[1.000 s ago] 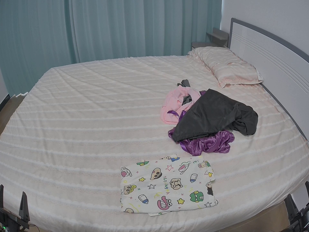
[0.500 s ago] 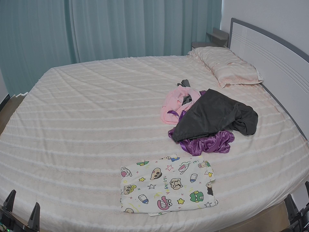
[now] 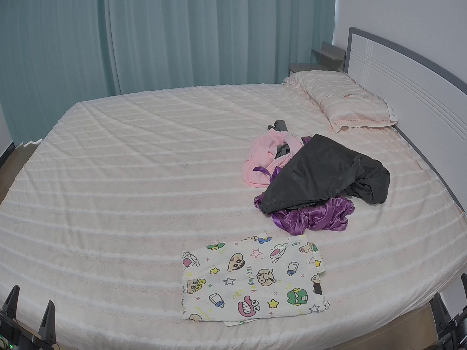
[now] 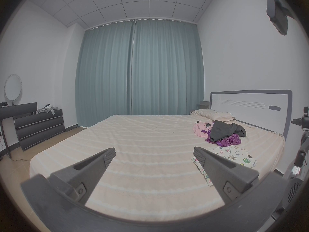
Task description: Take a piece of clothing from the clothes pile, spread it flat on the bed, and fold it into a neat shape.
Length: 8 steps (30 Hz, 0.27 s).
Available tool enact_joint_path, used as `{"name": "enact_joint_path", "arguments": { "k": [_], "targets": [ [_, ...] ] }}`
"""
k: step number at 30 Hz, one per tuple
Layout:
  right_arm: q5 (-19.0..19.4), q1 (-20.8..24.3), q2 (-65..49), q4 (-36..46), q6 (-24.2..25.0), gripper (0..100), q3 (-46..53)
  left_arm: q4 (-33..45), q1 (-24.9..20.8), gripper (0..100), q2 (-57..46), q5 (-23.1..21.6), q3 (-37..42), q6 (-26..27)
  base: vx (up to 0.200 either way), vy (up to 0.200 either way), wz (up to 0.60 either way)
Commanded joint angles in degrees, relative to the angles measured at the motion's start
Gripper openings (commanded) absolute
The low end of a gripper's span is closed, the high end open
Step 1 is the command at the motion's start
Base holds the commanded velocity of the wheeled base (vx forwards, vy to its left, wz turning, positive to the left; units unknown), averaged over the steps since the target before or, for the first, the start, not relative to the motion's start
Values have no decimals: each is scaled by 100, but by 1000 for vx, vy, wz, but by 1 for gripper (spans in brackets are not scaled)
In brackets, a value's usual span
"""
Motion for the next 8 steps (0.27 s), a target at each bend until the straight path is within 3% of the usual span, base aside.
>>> {"name": "enact_joint_path", "arguments": {
  "k": [1,8],
  "targets": [
    [4,0,-70,0,6,100,101,2,1,100,-79,0,101,14,0,0,0],
    [4,0,-70,0,6,100,101,2,1,100,-79,0,101,14,0,0,0]
  ]
}}
